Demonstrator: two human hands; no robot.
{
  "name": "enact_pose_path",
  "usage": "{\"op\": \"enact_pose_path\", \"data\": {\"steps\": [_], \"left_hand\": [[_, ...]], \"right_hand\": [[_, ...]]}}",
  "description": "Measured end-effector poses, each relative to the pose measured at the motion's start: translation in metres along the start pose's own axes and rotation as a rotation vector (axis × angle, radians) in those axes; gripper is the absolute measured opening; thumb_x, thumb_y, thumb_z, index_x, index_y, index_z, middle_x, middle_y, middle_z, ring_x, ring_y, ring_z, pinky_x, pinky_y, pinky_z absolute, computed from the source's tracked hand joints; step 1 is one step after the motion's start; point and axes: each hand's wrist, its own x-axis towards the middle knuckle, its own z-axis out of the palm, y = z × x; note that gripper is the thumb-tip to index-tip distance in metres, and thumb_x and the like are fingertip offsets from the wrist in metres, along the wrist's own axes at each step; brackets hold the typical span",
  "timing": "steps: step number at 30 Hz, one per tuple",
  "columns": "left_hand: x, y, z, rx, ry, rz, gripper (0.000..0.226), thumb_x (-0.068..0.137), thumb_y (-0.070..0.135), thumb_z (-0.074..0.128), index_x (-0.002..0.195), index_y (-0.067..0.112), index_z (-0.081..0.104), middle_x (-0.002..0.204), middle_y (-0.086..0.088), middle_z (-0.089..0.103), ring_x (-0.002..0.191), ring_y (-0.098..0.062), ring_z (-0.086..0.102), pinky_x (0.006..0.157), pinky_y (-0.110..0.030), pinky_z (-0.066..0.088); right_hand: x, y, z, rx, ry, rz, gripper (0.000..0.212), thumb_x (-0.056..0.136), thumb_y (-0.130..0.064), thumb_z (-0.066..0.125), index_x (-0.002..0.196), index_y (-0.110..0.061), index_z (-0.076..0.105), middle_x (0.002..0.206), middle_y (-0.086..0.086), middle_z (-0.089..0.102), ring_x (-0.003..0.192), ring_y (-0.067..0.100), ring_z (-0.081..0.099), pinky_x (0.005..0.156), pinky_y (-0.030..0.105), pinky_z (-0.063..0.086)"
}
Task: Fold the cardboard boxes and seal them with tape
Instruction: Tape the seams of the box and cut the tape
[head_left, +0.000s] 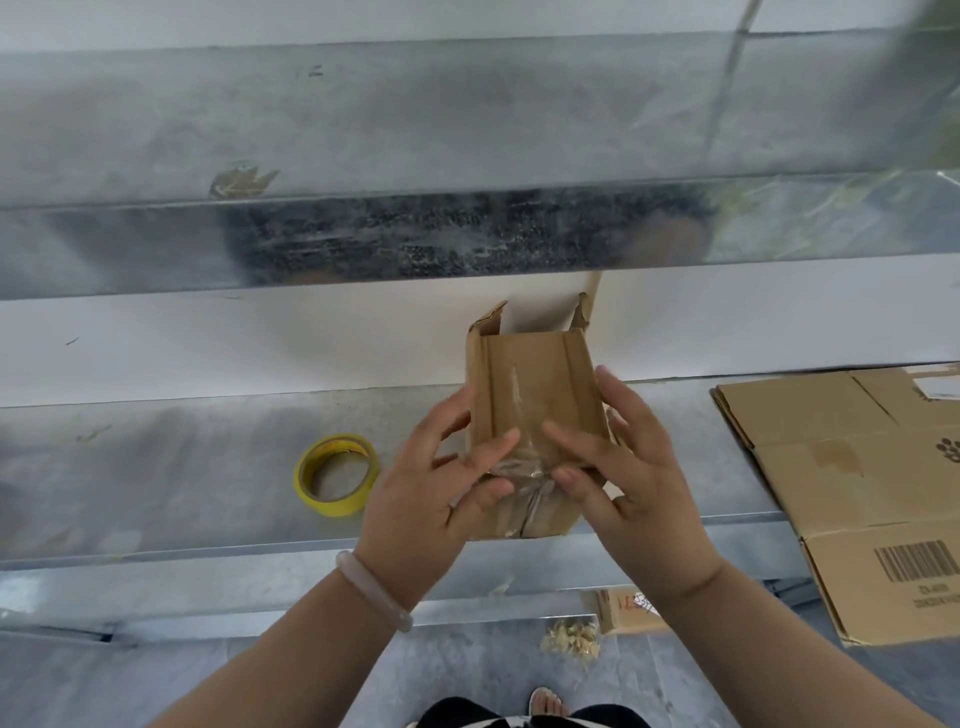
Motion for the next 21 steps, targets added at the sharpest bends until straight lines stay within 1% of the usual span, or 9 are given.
{"op": "enact_pose_path", "data": {"steps": [2,4,6,8,10,13,16,19,21], "left_hand": [[0.004,0.001,-0.005,0.075,0.014,0.022,0.033,0.09,0.052,0.056,0.113,0.032,0.069,0.136,0.001,0.052,0.114,-0.02,0.056,0.083,-0.036,0.053],[0.008,0.001,-0.008,0.147,0.02,0.033,0.03,0.088,0.052,0.059,0.101,0.031,0.075,0.126,0.005,0.059,0.106,-0.02,0.057,0.08,-0.035,0.051],[0.009,0.0,-0.009,0.192,0.003,0.056,0.025,0.086,0.048,0.063,0.096,0.029,0.077,0.12,0.007,0.062,0.106,-0.02,0.055,0.082,-0.034,0.05],[0.012,-0.003,-0.009,0.229,-0.011,0.103,0.023,0.086,0.045,0.063,0.094,0.028,0.077,0.112,0.01,0.065,0.104,-0.021,0.055,0.088,-0.028,0.046],[0.016,-0.003,-0.01,0.246,-0.023,0.132,0.025,0.087,0.045,0.061,0.093,0.027,0.077,0.106,0.012,0.067,0.101,-0.022,0.055,0.091,-0.022,0.041],[0.015,-0.006,-0.012,0.238,-0.042,0.143,0.029,0.092,0.043,0.055,0.101,0.026,0.076,0.112,0.01,0.067,0.103,-0.022,0.055,0.093,-0.026,0.042],[0.007,-0.012,-0.015,0.242,-0.094,0.189,0.031,0.097,0.035,0.048,0.114,0.022,0.07,0.126,0.006,0.061,0.115,-0.021,0.052,0.102,-0.025,0.038],[0.006,-0.013,-0.016,0.2,-0.096,0.161,0.027,0.095,0.032,0.05,0.108,0.023,0.073,0.125,0.008,0.062,0.118,-0.018,0.051,0.103,-0.021,0.036],[0.006,-0.012,-0.014,0.124,-0.075,0.088,0.025,0.094,0.031,0.052,0.106,0.023,0.073,0.126,0.009,0.062,0.121,-0.016,0.051,0.103,-0.025,0.039]], "right_hand": [[0.004,0.005,-0.001,-0.041,-0.018,-0.099,0.024,0.091,-0.039,0.059,0.108,-0.029,0.073,0.136,0.001,0.056,0.135,0.03,0.042,0.106,0.044,0.041],[0.007,0.009,-0.002,-0.048,-0.053,-0.125,0.023,0.09,-0.038,0.061,0.104,-0.026,0.075,0.128,-0.003,0.062,0.135,0.031,0.041,0.106,0.047,0.042],[0.01,0.012,-0.003,-0.043,-0.074,-0.148,0.024,0.09,-0.038,0.062,0.103,-0.024,0.076,0.125,-0.004,0.063,0.134,0.032,0.041,0.107,0.045,0.041],[0.012,0.013,-0.004,-0.046,-0.077,-0.178,0.024,0.089,-0.036,0.063,0.101,-0.022,0.077,0.122,-0.006,0.065,0.134,0.03,0.043,0.108,0.042,0.041],[0.012,0.012,-0.004,0.006,-0.074,-0.121,0.024,0.087,-0.035,0.064,0.101,-0.021,0.077,0.119,-0.01,0.066,0.137,0.025,0.043,0.109,0.042,0.041],[0.008,0.013,-0.006,0.136,-0.088,0.014,0.029,0.087,-0.036,0.064,0.111,-0.021,0.071,0.126,-0.018,0.062,0.14,0.017,0.04,0.11,0.045,0.039],[0.003,0.02,-0.009,0.106,-0.151,-0.008,0.036,0.096,-0.041,0.052,0.127,-0.024,0.061,0.142,-0.02,0.05,0.144,0.016,0.033,0.109,0.059,0.037],[0.001,0.027,-0.013,-0.009,-0.228,-0.064,0.04,0.099,-0.03,0.045,0.14,-0.031,0.046,0.15,-0.018,0.039,0.146,0.018,0.028,0.105,0.066,0.035],[0.001,0.024,-0.013,-0.014,-0.247,-0.041,0.045,0.099,-0.024,0.043,0.141,-0.039,0.043,0.152,-0.019,0.037,0.147,0.017,0.026,0.107,0.066,0.033]]}}
